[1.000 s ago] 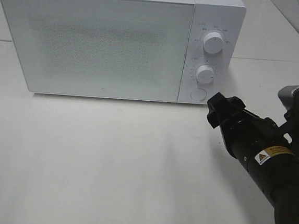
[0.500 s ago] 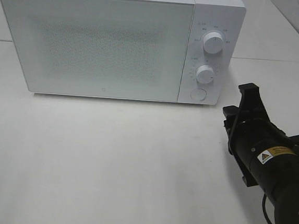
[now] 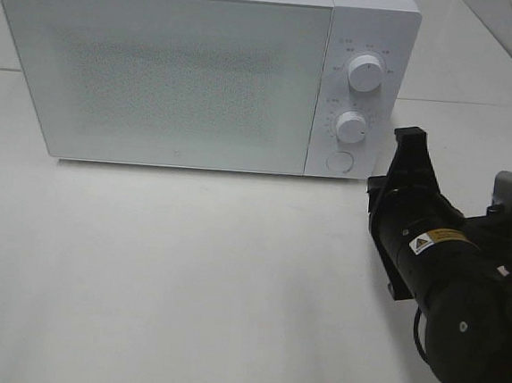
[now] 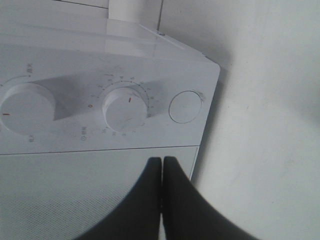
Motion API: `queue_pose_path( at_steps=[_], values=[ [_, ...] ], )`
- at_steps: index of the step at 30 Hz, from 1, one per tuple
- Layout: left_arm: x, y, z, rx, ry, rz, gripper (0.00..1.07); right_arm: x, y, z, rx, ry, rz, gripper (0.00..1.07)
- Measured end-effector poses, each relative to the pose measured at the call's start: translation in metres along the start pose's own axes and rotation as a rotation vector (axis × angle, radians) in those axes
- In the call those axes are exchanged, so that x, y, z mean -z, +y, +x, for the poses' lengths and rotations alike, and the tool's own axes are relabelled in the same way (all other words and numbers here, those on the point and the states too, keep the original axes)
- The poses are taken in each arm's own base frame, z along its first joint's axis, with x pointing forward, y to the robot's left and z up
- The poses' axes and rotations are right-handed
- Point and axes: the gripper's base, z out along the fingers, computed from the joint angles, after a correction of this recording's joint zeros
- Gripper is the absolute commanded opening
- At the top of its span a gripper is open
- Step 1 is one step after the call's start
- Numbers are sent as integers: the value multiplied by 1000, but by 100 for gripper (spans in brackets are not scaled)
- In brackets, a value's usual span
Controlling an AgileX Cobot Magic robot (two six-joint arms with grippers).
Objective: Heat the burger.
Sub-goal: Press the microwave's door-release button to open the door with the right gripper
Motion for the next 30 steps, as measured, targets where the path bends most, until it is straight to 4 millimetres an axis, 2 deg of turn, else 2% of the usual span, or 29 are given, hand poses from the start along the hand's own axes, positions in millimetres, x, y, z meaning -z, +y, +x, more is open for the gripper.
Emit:
queue_pose_path(
  at_steps=[11,26,30],
  values=[
    [0,0,0,0,0,0,100,-24,-6,14,-19,-14,28,0],
    [0,0,0,0,0,0,100,-70,-5,13,-136,-66,108,0],
    [0,0,0,0,0,0,100,-84,5,8,-169,-87,94,0]
  ],
)
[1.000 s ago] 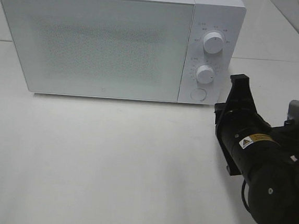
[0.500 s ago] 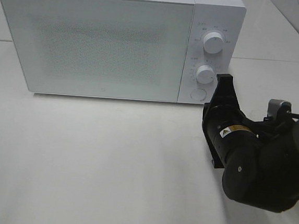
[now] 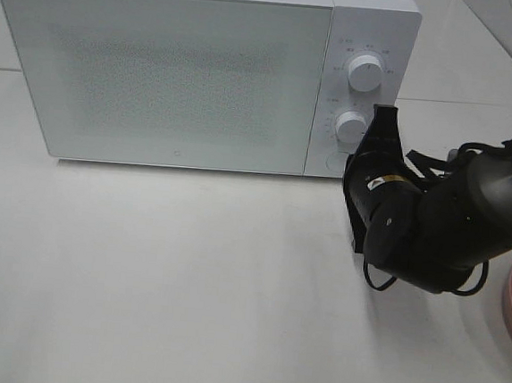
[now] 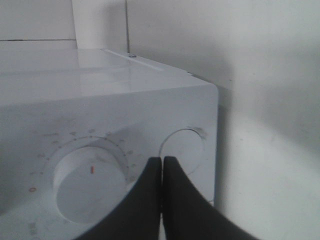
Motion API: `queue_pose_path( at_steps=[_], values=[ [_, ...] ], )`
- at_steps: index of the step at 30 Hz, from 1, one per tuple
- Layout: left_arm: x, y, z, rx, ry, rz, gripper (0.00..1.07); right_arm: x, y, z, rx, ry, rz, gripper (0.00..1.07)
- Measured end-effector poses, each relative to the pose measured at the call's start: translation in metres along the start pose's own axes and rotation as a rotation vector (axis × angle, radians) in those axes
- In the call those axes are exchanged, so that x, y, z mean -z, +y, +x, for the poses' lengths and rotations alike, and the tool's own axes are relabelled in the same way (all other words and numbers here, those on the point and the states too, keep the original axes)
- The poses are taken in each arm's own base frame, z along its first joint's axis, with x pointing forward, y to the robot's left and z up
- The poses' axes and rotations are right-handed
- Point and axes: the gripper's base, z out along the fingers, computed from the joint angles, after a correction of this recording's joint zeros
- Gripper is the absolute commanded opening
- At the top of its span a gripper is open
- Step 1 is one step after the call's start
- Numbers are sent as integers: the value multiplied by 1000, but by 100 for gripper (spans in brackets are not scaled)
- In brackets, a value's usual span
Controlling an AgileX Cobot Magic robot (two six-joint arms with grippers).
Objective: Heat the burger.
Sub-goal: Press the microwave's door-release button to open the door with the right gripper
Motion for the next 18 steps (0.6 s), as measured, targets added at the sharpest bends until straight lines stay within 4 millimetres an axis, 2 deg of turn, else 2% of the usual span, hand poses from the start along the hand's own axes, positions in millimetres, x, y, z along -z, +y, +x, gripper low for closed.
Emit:
queue_pose_path(
  at_steps=[5,11,18],
  values=[
    [0,0,0,0,0,0,100,-10,5,2,7,6,-21,0],
    [0,0,0,0,0,0,100,-21,-8,6,21,9,25,0],
    [0,0,0,0,0,0,100,-33,-9,8,10,4,26,0]
  ],
)
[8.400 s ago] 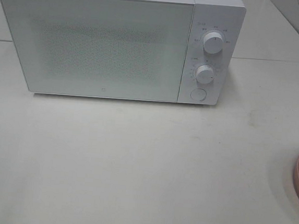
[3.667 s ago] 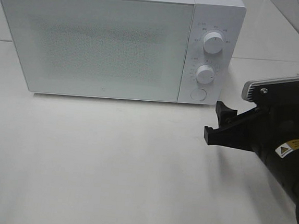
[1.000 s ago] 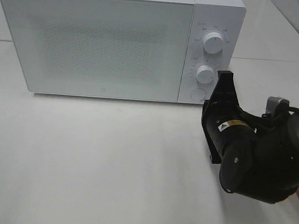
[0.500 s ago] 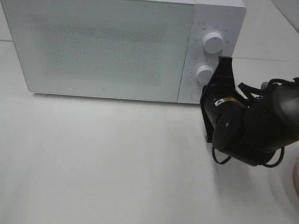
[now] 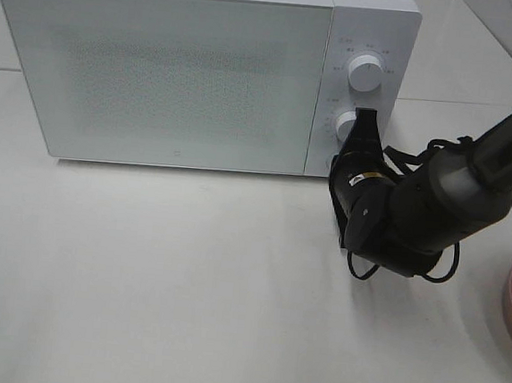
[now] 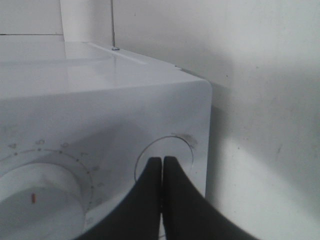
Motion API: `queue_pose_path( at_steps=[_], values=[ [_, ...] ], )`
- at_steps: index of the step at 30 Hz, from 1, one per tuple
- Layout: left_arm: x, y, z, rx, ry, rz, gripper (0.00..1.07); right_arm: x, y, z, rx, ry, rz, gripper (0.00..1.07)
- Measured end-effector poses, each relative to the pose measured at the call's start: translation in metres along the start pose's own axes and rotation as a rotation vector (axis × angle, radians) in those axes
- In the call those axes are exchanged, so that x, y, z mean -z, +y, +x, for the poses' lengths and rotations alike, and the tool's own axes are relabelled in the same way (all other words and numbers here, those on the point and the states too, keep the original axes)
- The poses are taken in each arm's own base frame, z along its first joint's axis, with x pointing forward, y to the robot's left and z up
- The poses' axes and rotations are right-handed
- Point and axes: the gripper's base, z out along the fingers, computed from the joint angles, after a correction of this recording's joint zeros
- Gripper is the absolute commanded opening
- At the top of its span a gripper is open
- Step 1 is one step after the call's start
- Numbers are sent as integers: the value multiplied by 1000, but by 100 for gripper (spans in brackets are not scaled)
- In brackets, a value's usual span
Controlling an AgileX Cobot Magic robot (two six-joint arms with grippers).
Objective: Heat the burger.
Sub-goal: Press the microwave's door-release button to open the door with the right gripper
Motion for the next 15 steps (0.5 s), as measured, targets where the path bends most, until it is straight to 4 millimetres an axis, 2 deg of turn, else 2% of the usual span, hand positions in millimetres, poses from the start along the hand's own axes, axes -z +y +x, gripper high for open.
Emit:
queue_pose_path(
  at_steps=[15],
  values=[
    [0,0,0,0,0,0,100,-15,-5,6,-10,-13,8,0]
  ],
)
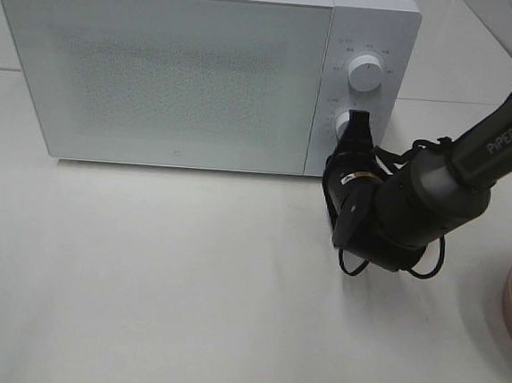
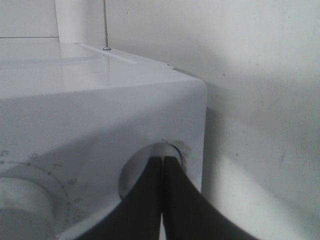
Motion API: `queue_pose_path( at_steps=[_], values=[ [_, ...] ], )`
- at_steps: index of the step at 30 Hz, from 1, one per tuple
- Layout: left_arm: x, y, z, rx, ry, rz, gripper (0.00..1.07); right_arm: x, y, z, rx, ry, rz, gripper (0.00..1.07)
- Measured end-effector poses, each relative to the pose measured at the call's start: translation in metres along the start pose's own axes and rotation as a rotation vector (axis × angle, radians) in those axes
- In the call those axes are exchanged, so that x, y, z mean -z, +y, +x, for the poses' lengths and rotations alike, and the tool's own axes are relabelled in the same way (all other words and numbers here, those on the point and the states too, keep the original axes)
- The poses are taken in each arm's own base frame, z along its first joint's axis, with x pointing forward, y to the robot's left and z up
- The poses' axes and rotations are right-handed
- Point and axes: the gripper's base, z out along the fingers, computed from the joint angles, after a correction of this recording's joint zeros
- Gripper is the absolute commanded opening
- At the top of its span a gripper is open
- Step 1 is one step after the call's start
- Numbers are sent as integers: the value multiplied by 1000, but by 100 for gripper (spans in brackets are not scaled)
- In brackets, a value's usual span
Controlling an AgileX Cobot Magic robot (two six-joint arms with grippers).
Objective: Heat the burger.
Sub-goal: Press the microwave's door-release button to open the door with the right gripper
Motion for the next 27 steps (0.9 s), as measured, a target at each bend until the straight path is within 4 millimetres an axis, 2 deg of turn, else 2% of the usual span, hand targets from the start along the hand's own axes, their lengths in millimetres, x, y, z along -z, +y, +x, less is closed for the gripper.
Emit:
queue_pose_path(
  at_steps=[27],
  values=[
    [0,0,0,0,0,0,100,-13,7,10,-20,-65,-28,0]
  ],
)
